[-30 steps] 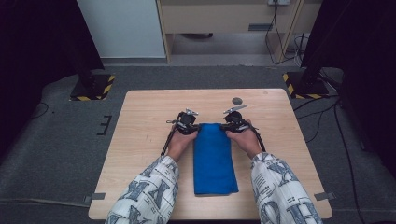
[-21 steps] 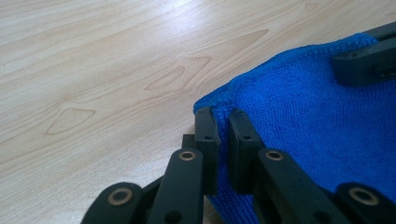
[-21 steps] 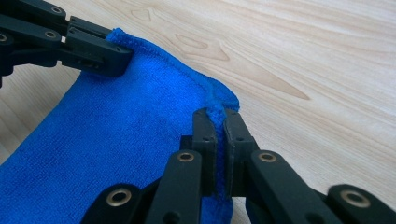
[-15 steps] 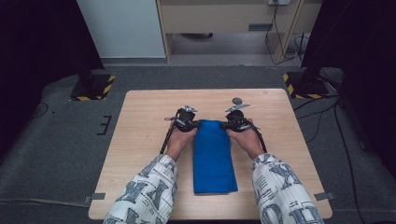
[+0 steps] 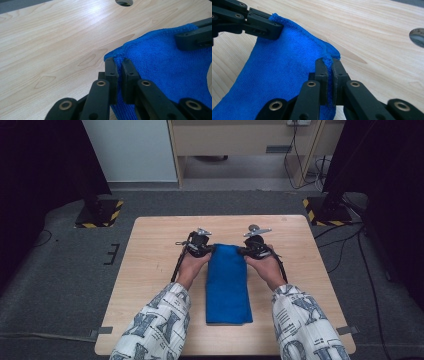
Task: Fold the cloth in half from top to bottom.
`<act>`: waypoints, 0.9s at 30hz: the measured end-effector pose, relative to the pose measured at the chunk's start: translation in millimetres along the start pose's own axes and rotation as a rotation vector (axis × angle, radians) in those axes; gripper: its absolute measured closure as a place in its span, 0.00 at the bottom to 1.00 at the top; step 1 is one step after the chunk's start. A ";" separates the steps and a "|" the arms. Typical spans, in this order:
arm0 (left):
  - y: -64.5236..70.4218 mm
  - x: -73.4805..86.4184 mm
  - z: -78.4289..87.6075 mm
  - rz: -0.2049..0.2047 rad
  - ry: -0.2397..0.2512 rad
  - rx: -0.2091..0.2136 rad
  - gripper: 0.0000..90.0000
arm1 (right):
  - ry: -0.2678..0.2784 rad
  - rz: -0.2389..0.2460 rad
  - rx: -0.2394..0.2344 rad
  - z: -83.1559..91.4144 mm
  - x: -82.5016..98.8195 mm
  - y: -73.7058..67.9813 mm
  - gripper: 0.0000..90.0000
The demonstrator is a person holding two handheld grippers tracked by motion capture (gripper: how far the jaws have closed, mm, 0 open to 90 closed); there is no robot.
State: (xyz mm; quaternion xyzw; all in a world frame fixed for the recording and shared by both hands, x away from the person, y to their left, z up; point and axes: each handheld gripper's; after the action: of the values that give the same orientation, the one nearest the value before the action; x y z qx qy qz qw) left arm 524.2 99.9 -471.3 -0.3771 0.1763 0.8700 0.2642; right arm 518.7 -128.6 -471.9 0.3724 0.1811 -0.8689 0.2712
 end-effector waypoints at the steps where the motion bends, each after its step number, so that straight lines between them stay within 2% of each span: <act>1: -0.2 -1.0 1.3 -0.001 0.003 -0.002 0.94 | 0.001 -0.001 -0.002 1.1 -1.6 0.1 0.95; 10: -1.6 -9.4 10.6 0.000 0.036 -0.011 0.94 | 0.027 0.004 -0.003 7.3 -15.2 0.5 0.95; 27: 5.0 -12.8 21.8 -0.022 0.046 -0.014 0.94 | 0.037 0.022 0.003 17.2 -15.6 -5.5 0.95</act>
State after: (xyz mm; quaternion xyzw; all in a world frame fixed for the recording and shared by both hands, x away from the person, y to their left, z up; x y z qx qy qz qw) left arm 516.3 102.7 -446.9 -0.4008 0.1719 0.8594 0.2669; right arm 514.9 -128.0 -448.4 0.3910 0.1807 -0.8590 0.2768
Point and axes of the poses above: each handheld gripper's, and its own axes: z roughly backward along the jaws, x roughly out of its underside, y roughly to its right
